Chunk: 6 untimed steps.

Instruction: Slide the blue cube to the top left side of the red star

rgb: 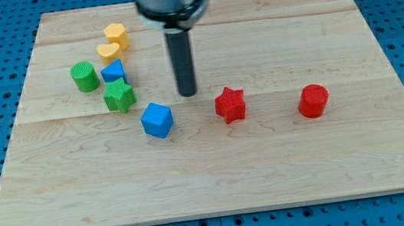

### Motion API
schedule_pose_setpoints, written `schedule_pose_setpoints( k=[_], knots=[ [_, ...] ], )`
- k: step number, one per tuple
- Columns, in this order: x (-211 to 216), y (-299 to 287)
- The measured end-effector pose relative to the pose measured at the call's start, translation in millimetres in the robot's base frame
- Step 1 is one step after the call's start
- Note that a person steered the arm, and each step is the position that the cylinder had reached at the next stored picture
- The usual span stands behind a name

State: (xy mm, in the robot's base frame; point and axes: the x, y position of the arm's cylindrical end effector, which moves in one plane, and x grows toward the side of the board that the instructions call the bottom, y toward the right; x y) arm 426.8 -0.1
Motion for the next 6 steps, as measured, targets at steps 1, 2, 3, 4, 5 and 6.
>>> schedule_pose_setpoints(
  k=[1,2,3,4,5,6],
  knots=[
    [51,-10],
    [81,-20],
    [101,-17],
    [86,-31],
    [101,-58],
    [89,-93]
  ],
)
